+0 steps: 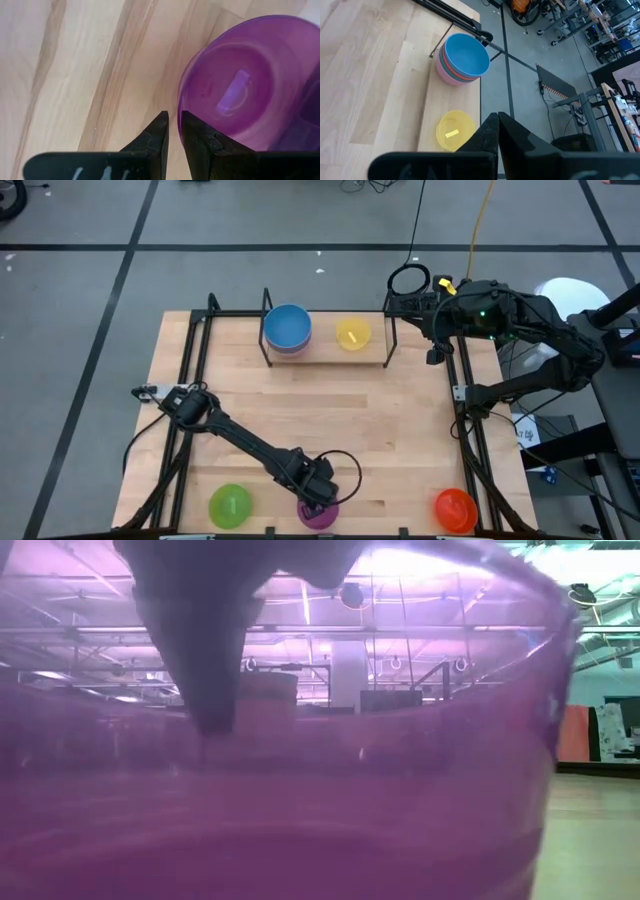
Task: Place and stack bowls onto a shelf
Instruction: Stack the purple bowl on top of the yellow bowl on the shelf
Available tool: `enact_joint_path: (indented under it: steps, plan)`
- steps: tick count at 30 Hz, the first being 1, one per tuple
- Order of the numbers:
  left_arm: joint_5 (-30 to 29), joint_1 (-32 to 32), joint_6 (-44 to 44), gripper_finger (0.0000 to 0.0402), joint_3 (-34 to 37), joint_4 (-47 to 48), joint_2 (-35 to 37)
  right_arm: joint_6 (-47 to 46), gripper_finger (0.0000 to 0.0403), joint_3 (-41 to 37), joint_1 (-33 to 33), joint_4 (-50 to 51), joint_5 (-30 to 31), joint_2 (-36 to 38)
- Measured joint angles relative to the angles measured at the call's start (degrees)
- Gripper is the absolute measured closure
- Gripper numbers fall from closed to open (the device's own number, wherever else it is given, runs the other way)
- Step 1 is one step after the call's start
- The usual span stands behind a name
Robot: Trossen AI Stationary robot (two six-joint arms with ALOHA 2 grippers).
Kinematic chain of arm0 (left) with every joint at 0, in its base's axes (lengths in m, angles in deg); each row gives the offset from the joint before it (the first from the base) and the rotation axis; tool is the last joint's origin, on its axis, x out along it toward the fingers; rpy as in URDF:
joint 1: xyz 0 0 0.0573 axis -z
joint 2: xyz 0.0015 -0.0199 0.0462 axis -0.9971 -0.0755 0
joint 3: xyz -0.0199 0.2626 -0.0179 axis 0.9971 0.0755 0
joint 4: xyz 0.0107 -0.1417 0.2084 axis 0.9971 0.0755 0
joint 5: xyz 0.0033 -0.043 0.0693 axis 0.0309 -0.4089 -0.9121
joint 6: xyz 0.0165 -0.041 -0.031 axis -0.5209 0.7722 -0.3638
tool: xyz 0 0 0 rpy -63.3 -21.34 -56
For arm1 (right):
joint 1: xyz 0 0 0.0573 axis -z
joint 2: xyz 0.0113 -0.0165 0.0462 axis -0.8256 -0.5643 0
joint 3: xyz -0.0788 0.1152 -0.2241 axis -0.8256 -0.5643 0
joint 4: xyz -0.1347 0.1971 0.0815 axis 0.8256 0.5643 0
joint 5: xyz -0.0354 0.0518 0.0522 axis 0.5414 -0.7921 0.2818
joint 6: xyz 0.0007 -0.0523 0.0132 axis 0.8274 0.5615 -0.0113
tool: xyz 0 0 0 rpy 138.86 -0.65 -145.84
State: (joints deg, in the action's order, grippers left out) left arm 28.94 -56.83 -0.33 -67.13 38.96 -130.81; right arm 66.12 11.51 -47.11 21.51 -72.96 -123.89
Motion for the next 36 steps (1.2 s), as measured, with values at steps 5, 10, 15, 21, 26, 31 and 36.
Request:
enact_joint_path:
  steps: [5,10,15,21,26,31,36]
  plan:
    - [0.0,0.0,-0.1,0.0346,0.0,0.0,-1.1,0.0,0.0403,0.0,0.0,0.1,0.0,0.0]
    - [-0.1,0.1,-3.1,0.0346,0.0,-0.1,-1.2,0.0,0.0403,0.0,0.0,0.1,0.0,0.0]
    - [-1.5,0.0,-4.2,0.0367,0.0,0.0,-1.2,0.0,0.0403,0.0,0.0,0.1,0.0,0.0]
    - [-2.6,0.0,-4.7,0.0394,0.0,-0.2,-1.1,0.0,0.0403,0.0,0.0,0.1,0.0,0.0]
    - [-3.0,-0.9,-6.2,0.0397,0.0,0.0,-0.7,0.0,0.0403,0.0,0.0,0.1,0.0,0.0]
    - [-4.6,-3.0,-10.3,0.0397,0.0,0.3,2.0,0.0,0.0403,0.0,0.0,0.1,0.0,0.0]
    - [-6.0,-6.5,-15.4,0.0398,0.0,0.3,6.8,0.0,0.0403,0.0,0.0,0.1,0.0,0.0]
